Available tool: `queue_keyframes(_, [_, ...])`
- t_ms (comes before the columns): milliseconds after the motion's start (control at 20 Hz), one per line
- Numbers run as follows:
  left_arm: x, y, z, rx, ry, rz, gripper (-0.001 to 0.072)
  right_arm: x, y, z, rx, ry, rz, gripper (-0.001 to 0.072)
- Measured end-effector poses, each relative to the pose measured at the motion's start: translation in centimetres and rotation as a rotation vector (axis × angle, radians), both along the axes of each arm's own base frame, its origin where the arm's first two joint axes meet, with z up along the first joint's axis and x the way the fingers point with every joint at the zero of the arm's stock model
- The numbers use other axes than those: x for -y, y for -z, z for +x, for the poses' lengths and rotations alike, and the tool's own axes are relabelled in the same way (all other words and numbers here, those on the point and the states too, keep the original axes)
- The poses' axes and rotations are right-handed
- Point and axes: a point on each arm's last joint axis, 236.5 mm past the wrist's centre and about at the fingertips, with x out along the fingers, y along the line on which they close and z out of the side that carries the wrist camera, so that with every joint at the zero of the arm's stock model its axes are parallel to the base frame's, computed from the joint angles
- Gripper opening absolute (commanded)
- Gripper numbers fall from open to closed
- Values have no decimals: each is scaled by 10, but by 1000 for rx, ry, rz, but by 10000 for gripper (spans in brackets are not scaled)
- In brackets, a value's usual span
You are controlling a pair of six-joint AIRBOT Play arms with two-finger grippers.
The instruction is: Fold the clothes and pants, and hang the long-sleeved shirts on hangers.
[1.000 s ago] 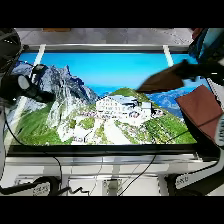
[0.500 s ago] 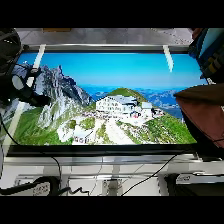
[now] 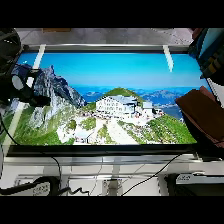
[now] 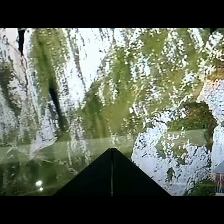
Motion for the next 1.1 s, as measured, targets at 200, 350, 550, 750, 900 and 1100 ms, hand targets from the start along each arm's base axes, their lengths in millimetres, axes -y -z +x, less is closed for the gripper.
queue_keyframes(200, [0, 0, 0, 0, 0, 0, 14, -7, -4, 24, 80, -116, 6, 146])
queue_keyframes(350, [0, 0, 0, 0, 1, 0, 14, -41, -16, 75, 261, -280, 71, 11])
queue_keyframes(550, [0, 0, 0, -1, 3, 1, 14, -143, -40, 136, 407, -665, 133, 11])
queue_keyframes(750, [0, 0, 0, -1, 3, 1, 14, -283, -44, 154, 372, -1098, 168, 11])
queue_keyframes(900, [0, 0, 0, -1, 3, 1, 14, -351, -40, 139, 258, -1324, 92, 11])
queue_keyframes(1100, [0, 0, 0, -1, 3, 1, 14, -364, -58, 105, 190, -1412, -63, 11])
